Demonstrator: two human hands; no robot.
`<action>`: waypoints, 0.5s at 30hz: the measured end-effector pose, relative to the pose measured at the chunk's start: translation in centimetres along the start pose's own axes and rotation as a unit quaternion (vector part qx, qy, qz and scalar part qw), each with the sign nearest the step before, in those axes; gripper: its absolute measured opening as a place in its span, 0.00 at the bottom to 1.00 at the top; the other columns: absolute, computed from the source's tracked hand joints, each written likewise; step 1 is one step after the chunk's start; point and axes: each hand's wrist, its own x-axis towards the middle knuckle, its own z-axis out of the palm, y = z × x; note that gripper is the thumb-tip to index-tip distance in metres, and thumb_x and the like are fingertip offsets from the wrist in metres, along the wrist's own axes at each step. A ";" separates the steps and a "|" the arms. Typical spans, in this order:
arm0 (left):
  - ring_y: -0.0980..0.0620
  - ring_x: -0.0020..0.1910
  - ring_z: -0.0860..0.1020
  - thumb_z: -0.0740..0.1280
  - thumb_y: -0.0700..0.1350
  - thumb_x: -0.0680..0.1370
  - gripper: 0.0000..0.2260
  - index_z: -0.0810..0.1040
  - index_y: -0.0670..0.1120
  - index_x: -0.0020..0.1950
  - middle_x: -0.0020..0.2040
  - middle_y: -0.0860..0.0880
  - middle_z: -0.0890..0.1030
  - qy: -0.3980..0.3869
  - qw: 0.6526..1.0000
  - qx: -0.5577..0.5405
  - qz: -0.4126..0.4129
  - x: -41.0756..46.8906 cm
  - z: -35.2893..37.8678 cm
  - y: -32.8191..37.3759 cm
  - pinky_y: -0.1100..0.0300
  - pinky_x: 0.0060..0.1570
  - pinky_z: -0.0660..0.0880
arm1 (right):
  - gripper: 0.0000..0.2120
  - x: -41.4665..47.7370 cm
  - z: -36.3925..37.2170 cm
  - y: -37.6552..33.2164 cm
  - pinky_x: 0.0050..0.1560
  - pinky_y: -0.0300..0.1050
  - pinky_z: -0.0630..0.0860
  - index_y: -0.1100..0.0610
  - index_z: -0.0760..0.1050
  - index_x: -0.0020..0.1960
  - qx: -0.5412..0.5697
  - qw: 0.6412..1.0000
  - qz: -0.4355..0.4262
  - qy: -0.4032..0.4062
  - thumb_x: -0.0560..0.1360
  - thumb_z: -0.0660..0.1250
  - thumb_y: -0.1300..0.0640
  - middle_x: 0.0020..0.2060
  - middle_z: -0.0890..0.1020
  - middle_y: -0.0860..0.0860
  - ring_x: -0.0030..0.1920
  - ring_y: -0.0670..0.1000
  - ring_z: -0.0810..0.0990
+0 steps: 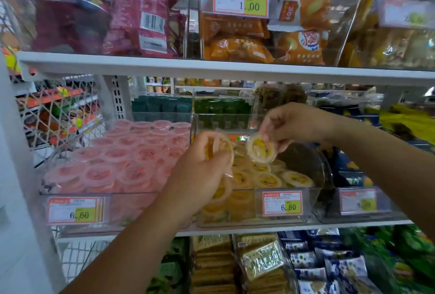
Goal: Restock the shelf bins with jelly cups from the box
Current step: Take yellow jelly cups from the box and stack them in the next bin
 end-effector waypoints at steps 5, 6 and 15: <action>0.52 0.44 0.83 0.64 0.51 0.77 0.10 0.70 0.63 0.56 0.46 0.55 0.83 -0.009 1.000 0.003 -0.024 0.2 -0.7 -1.0 0.49 0.48 0.78 | 0.06 2.4 -1.0 4.0 0.37 0.36 0.78 0.55 0.80 0.46 -0.226 0.970 0.089 -0.007 0.76 0.66 0.64 0.36 0.81 0.48 0.34 0.44 0.80; 0.52 0.44 0.83 0.65 0.52 0.76 0.10 0.71 0.62 0.56 0.46 0.54 0.83 -0.011 1.000 0.004 -0.028 0.2 -0.8 -1.1 0.47 0.49 0.79 | 0.07 2.8 -0.7 4.3 0.38 0.38 0.79 0.56 0.81 0.48 -0.233 0.967 0.104 -0.026 0.77 0.65 0.64 0.39 0.81 0.50 0.38 0.47 0.81; 0.57 0.44 0.83 0.68 0.48 0.77 0.10 0.79 0.62 0.56 0.47 0.60 0.84 0.003 1.000 -0.014 -0.007 0.0 -2.2 -2.2 0.57 0.46 0.76 | 0.13 3.3 1.1 4.2 0.51 0.42 0.73 0.56 0.79 0.59 -0.371 0.915 0.114 -0.107 0.77 0.62 0.64 0.53 0.80 0.52 0.50 0.50 0.76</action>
